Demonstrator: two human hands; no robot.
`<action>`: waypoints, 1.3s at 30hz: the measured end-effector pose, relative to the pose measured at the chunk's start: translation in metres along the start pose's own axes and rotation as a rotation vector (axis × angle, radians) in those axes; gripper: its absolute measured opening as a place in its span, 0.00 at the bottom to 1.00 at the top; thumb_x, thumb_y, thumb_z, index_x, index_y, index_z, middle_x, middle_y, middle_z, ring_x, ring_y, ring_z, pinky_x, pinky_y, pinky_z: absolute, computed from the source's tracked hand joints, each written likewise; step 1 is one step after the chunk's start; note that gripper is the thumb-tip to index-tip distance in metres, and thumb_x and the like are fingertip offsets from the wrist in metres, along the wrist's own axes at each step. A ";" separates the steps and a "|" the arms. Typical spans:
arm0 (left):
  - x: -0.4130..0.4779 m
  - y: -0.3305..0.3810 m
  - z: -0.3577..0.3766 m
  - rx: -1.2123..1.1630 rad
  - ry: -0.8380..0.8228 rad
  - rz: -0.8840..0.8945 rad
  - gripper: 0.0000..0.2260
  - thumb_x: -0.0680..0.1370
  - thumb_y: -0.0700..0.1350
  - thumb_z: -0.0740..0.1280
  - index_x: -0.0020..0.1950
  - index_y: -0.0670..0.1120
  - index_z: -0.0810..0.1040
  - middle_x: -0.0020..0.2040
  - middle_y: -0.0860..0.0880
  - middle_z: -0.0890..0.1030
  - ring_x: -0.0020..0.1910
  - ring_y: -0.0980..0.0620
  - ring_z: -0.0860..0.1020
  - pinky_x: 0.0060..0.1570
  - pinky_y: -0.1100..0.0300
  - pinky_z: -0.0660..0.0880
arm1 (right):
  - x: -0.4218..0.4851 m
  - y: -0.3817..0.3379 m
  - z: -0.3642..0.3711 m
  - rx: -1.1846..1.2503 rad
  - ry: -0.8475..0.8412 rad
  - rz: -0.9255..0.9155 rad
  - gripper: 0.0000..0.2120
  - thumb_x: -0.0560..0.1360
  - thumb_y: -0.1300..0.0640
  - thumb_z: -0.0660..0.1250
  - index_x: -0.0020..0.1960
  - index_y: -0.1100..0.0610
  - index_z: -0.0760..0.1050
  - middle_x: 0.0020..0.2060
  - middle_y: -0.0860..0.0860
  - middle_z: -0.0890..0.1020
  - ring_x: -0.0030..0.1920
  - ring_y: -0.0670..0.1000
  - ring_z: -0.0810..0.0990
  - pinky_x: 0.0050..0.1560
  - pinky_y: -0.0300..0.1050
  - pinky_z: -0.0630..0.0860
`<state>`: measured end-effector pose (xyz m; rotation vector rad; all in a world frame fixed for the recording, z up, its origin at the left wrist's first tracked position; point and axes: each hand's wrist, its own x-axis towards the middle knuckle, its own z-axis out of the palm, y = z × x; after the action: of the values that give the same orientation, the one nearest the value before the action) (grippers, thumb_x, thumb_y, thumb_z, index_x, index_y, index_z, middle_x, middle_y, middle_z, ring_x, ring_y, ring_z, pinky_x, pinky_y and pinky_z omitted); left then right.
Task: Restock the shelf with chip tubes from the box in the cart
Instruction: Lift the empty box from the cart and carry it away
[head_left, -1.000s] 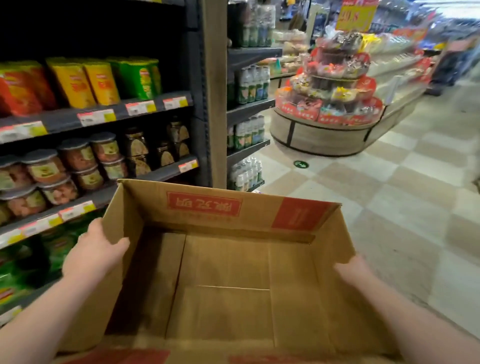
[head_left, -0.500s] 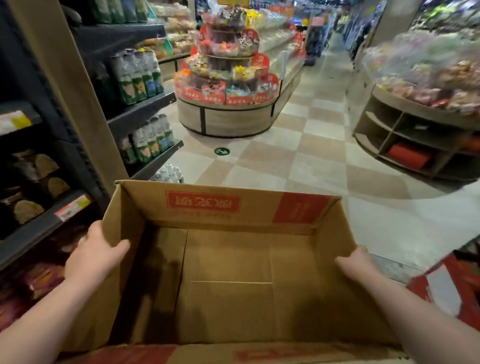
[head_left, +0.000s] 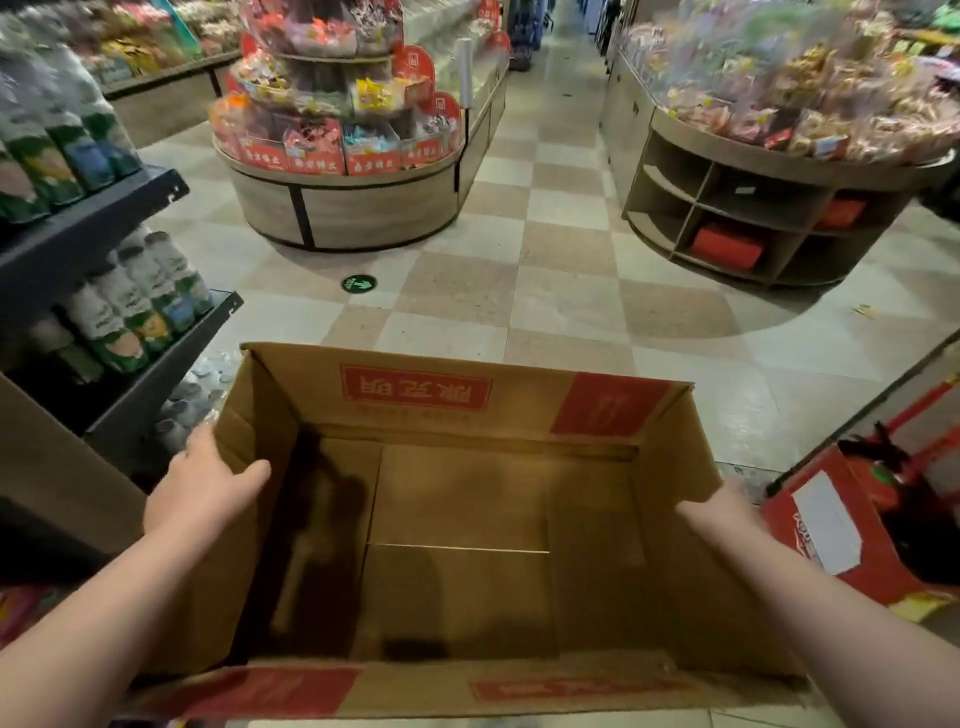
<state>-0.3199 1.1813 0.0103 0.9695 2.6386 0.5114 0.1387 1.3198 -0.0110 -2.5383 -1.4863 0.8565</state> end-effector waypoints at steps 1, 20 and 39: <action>0.010 0.011 0.006 0.011 0.003 0.005 0.34 0.74 0.54 0.68 0.75 0.45 0.58 0.67 0.38 0.72 0.62 0.35 0.73 0.54 0.45 0.72 | 0.011 -0.005 0.000 0.002 -0.002 0.008 0.36 0.76 0.52 0.66 0.76 0.58 0.51 0.68 0.61 0.70 0.63 0.64 0.74 0.59 0.58 0.75; 0.182 0.168 0.114 0.044 -0.132 -0.047 0.29 0.73 0.51 0.69 0.70 0.46 0.62 0.62 0.39 0.75 0.59 0.36 0.74 0.54 0.42 0.74 | 0.234 -0.099 0.013 0.119 -0.094 0.151 0.31 0.75 0.54 0.67 0.73 0.63 0.58 0.65 0.64 0.72 0.61 0.65 0.74 0.57 0.55 0.72; 0.360 0.117 0.333 -0.026 -0.409 -0.234 0.23 0.76 0.45 0.68 0.69 0.42 0.67 0.62 0.38 0.75 0.61 0.37 0.74 0.60 0.45 0.70 | 0.360 -0.100 0.218 0.210 -0.150 0.453 0.28 0.77 0.53 0.65 0.73 0.59 0.60 0.65 0.62 0.71 0.62 0.65 0.72 0.55 0.57 0.73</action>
<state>-0.3928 1.5799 -0.2901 0.6607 2.3250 0.2577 0.0859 1.6241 -0.3134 -2.7329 -0.7941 1.2074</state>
